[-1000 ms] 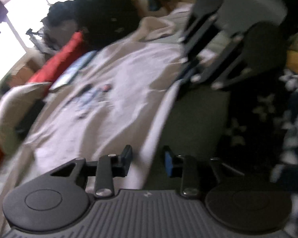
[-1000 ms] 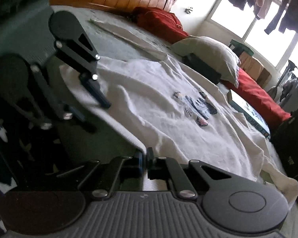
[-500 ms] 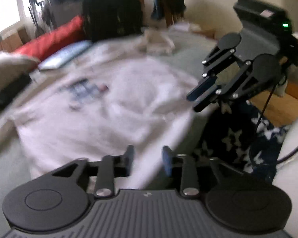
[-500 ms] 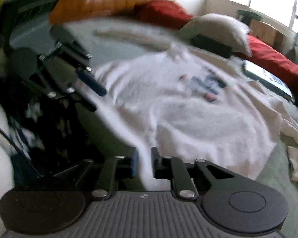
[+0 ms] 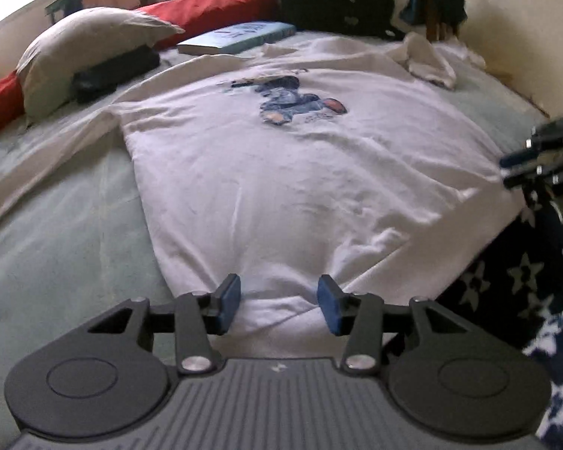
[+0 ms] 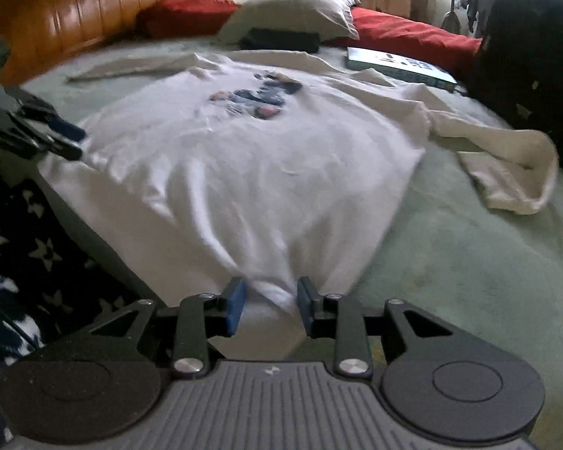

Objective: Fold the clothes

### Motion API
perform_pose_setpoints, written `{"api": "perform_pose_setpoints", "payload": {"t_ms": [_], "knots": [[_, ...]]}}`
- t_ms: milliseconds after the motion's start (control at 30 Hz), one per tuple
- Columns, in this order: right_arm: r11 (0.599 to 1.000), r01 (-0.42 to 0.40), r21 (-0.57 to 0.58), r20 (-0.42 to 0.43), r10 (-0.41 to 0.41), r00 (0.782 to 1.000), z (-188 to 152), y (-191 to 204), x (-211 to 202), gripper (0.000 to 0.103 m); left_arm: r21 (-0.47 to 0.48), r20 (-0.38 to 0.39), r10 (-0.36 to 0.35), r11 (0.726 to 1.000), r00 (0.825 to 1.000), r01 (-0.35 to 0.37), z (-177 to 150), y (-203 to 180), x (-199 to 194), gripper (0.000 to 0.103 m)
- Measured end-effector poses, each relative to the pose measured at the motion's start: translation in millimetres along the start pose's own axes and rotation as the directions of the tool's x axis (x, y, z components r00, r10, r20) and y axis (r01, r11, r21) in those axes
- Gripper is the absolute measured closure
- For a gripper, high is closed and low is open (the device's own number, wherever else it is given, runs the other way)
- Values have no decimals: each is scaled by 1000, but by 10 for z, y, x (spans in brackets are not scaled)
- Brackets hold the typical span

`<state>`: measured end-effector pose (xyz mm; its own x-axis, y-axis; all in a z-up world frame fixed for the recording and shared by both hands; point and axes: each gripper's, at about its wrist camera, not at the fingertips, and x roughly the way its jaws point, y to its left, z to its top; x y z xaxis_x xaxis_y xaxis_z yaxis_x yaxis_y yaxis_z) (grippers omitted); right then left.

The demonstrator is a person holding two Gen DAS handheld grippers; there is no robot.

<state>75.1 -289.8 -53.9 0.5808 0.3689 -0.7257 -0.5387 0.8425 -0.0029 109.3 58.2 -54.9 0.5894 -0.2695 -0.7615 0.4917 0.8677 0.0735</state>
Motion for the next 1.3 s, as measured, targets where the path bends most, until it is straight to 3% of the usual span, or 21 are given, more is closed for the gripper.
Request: {"api": "perform_pose_setpoints", "payload": {"t_ms": [67,100,167,300,400,500,633,800,967,1000,1100,1167,1233,1300], "knots": [[1000,-25,16,60,24,998,181,-49,-25,62,55,47,16,998,999,-19,161,-5,-46,55],[999,-38,23,93,36,995,276,-72,-36,55,58,71,17,998,997,-21,263,13,-13,54],[1000,-7,9,126,6,992,516,-76,102,47,46,111,19,999,994,-24,476,67,84,53],[999,-37,35,98,33,995,815,-191,632,43,-27,115,9,1000,993,-6,762,226,515,53],[999,3,41,70,-6,998,792,-366,867,42,-83,36,36,996,999,-33,686,409,794,50],[995,42,86,80,-48,996,633,-643,741,42,-171,36,18,985,999,-11,446,665,684,50],[989,31,145,64,-41,997,616,-817,579,42,-144,27,24,989,999,-20,372,722,488,51],[992,2,125,148,-21,989,1127,-766,612,27,-65,84,21,998,996,-16,876,689,629,47],[981,0,193,89,-17,996,1613,-958,1251,26,-112,65,-27,993,998,34,1314,758,1174,47],[977,1,215,68,-16,998,1686,-1018,1396,26,-131,52,-20,991,998,26,1329,818,1277,47],[964,106,243,10,-112,994,1709,-1242,1663,26,-199,25,13,980,1000,-8,1311,1045,1525,45],[959,102,263,22,-112,994,1717,-1365,1709,28,-251,38,63,967,997,-51,1275,1195,1580,45],[959,119,258,32,-132,991,1743,-1422,1755,28,-264,32,159,954,987,-145,1296,1292,1649,44],[960,181,214,33,-192,981,1791,-1384,1818,25,-279,22,163,948,986,-150,1320,1352,1702,42]]}}
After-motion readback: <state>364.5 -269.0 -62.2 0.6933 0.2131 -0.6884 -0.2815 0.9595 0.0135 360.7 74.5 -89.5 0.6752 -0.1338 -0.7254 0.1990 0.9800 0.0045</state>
